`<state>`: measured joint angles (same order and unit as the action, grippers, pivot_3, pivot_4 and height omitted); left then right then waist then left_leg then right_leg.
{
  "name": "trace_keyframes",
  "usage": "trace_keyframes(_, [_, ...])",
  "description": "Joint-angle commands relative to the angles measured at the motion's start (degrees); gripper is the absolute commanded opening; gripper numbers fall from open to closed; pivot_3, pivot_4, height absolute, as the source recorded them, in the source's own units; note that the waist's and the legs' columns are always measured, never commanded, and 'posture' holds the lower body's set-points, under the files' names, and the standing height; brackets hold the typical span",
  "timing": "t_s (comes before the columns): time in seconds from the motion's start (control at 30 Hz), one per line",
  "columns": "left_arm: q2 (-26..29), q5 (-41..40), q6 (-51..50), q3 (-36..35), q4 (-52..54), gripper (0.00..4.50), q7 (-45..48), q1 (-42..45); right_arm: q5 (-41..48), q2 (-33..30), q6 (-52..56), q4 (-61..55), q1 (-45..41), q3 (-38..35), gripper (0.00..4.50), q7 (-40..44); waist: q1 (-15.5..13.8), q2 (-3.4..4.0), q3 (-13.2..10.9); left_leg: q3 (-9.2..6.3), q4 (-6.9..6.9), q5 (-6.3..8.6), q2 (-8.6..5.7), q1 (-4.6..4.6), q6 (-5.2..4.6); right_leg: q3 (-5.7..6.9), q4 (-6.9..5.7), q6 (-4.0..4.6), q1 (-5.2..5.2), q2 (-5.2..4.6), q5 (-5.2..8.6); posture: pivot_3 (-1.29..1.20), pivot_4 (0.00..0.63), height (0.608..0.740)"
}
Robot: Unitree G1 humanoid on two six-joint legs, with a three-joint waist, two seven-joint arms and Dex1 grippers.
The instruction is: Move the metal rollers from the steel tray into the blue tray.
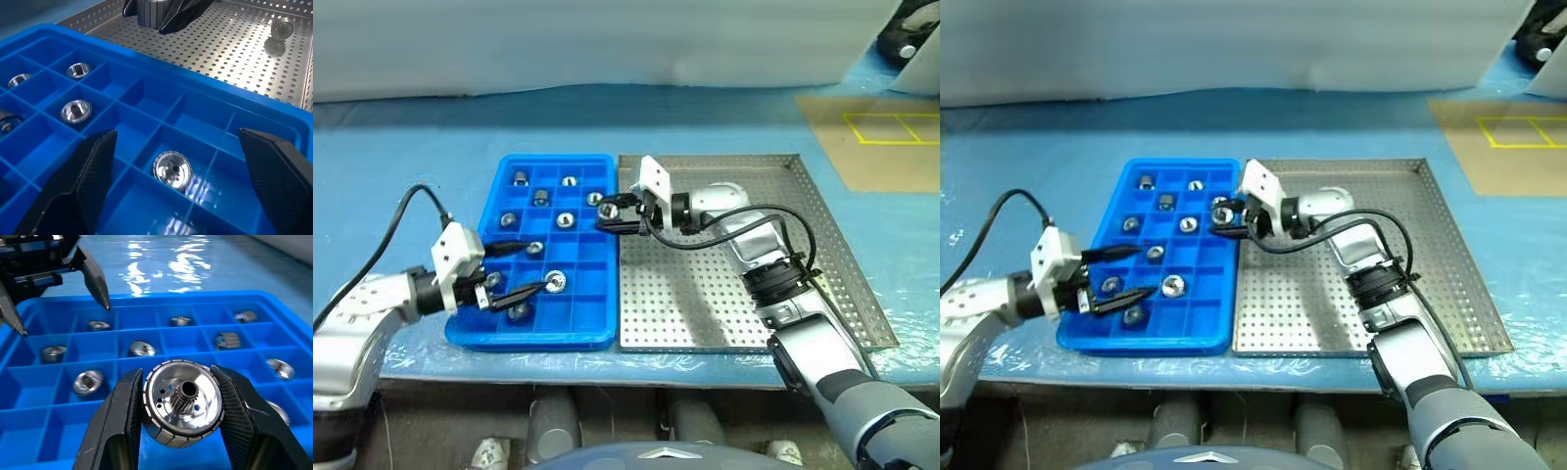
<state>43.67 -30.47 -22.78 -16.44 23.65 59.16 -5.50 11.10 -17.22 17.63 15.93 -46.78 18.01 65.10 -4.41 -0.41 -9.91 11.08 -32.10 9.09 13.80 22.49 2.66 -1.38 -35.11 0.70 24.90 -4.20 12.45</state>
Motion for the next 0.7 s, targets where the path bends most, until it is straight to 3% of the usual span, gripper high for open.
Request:
trace_keyframes(0.03, [0.33,-2.33,-1.34,-4.99,7.83,4.2,-2.47,-5.05,-0.83,1.37,-4.24,2.85,-1.73,1.56,1.74,3.08,-0.83,-0.03,-0.01,-0.02,0.0,-0.01,0.0,0.0,0.01,0.01,-0.01,0.0,-0.01,-0.01,0.0,0.21,0.15,0.74])
trace_keyframes(0.3, [-1.52,-3.92,-2.74,-5.0,13.87,4.2,-7.63,-9.6,-5.17,3.68,-12.52,17.52,-5.37,1.05,1.74,2.17,-2.7,-0.04,-0.01,-0.09,-0.01,-0.1,0.0,0.03,0.16,0.0,-0.19,-0.01,0.1,-0.01,0.01,0.26,0.15,0.74])
trace_keyframes(0.53, [-1.3,-3.94,-2.63,-3.09,12.55,4.2,-8.73,-7.16,-5.55,2.27,-14.74,19.26,-5.12,0.34,1.74,5.04,-2.84,-0.05,-0.01,-0.17,-0.06,-0.15,0.01,0.3,0.24,0.06,-0.32,0.0,0.34,0.02,0.01,0.24,0.15,0.74])
trace_keyframes(0.7, [-0.88,-3.88,-2.56,-1.32,10.74,4.2,-8.3,-4.09,-5.4,1.84,-12.32,15.81,-3.35,0.1,3.45,5.99,-2.72,-0.05,-0.01,-0.23,-0.11,-0.16,0.01,0.31,0.25,0.07,-0.41,0.0,0.35,0.02,0.01,0.19,0.15,0.74])
